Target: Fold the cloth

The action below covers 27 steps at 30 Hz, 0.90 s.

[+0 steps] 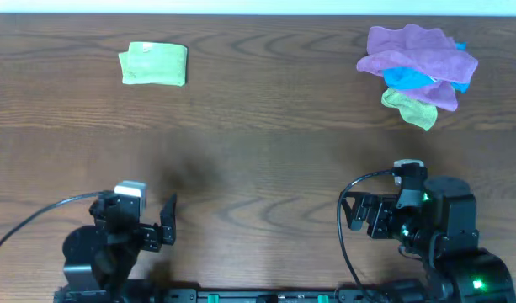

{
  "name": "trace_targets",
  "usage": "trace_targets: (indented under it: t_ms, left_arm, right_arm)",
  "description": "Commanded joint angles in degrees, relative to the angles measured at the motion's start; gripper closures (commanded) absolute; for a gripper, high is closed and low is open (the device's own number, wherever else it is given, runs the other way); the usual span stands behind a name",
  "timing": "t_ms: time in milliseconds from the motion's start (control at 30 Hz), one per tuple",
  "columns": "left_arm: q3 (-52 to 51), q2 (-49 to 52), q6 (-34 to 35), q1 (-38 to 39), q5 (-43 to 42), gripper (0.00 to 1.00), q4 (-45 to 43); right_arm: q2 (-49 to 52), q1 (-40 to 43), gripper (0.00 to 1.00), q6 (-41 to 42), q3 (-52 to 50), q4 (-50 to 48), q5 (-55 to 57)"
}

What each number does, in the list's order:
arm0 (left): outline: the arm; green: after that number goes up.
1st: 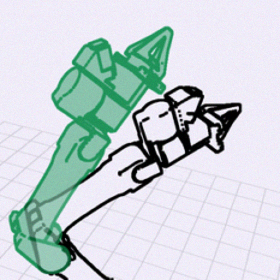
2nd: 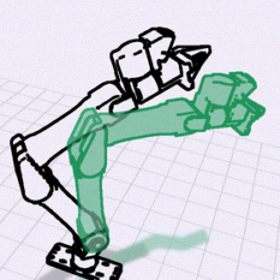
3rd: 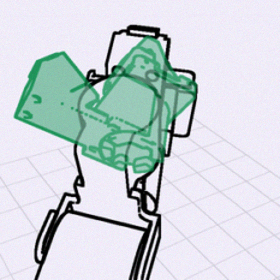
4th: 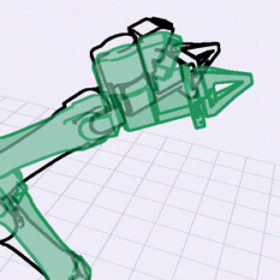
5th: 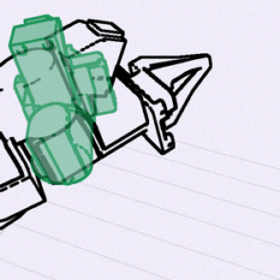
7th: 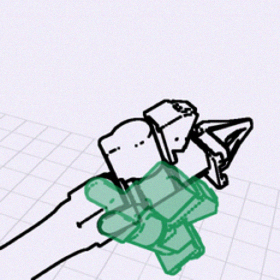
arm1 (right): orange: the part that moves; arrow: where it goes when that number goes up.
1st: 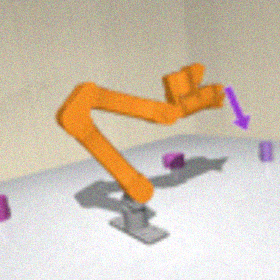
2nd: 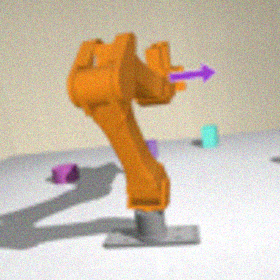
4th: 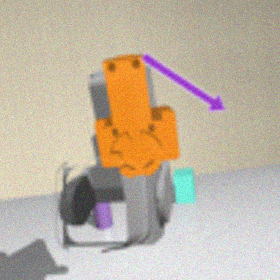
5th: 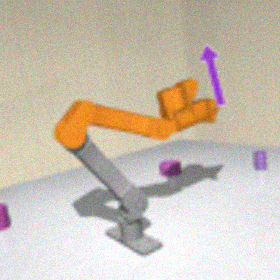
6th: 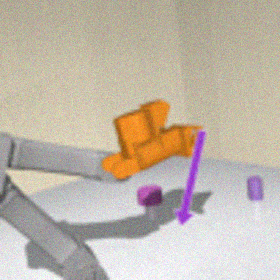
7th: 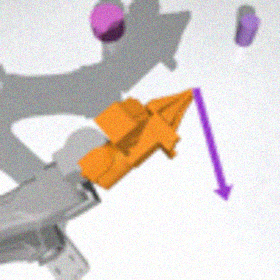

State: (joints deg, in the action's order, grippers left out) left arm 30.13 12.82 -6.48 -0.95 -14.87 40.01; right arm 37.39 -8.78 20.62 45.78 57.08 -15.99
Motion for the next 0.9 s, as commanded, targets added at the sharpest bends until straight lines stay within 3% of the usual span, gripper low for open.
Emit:
trace_targets:
  t_ms: [0,267,867]
  left_arm:
    - [-2.3,-2.5,-1.2,0.1,5.4,0.05,-0.5]
    - [-6.3,-6.9,-1.2,0.1,10.9,0.05,0.0]
    - [-12.2,-12.6,-1.2,-2.2,10.9,0.05,5.7]
  right_arm:
    - [-0.2,0.5,0.01,0.8,-0.2,0.0,-0.3]
    - [-0.2,0.5,0.01,0.8,-0.2,0.0,-0.3]
    - [-0.2,0.6,0.01,0.8,-0.2,0.0,-0.3]
